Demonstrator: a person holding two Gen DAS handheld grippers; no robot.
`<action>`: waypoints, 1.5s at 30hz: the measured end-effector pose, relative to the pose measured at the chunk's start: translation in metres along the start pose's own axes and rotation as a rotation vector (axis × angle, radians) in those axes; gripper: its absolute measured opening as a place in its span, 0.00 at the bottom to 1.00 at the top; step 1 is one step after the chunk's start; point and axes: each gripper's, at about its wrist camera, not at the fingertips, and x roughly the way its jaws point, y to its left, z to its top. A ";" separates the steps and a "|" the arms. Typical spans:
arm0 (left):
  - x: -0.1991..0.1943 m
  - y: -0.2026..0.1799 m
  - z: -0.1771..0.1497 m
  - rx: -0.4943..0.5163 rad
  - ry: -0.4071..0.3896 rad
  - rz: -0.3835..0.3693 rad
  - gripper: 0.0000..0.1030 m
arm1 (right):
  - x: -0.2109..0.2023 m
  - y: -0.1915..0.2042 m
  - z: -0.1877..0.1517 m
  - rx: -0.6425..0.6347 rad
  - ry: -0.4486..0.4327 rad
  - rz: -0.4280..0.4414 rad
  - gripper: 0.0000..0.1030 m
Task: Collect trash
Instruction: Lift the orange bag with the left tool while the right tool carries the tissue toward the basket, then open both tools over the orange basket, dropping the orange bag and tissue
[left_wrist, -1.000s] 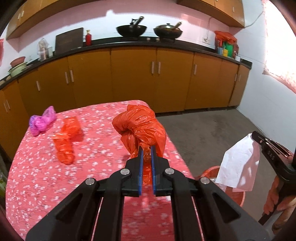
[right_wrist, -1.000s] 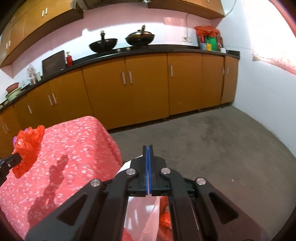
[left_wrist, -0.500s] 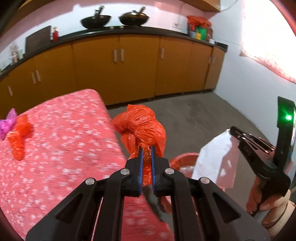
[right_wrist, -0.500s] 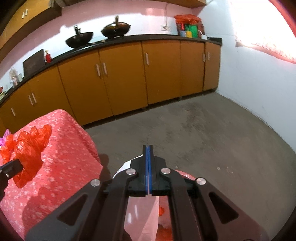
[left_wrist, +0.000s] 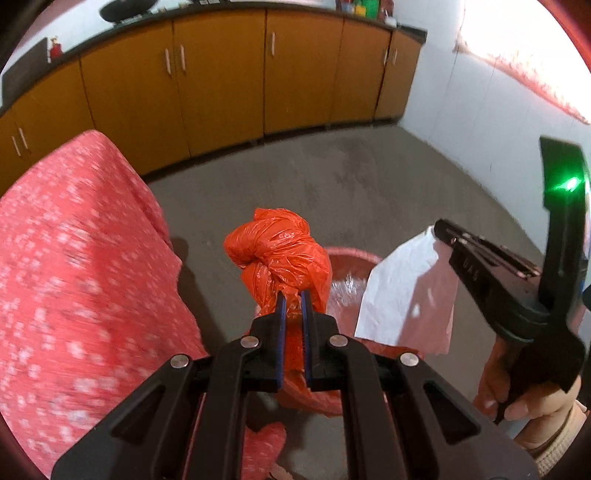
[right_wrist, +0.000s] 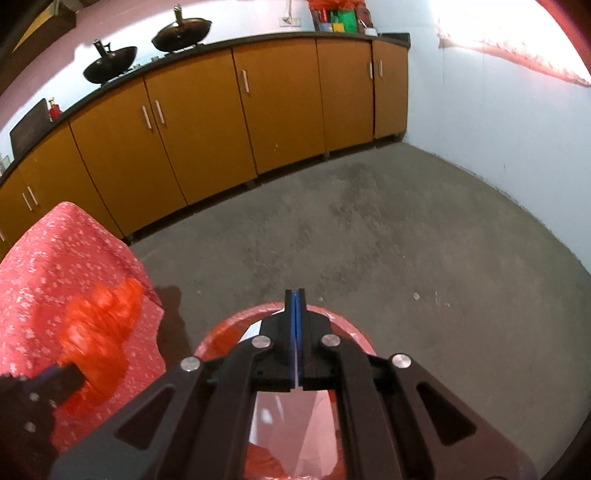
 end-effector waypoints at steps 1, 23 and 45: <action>0.008 -0.004 -0.002 0.002 0.017 -0.002 0.07 | 0.005 -0.003 -0.002 0.005 0.008 0.000 0.02; 0.078 -0.038 -0.011 0.067 0.163 -0.034 0.07 | 0.042 -0.039 -0.022 0.114 0.072 0.063 0.14; -0.086 0.110 0.001 -0.221 -0.109 0.001 0.41 | -0.060 0.084 0.030 -0.135 -0.100 0.201 0.45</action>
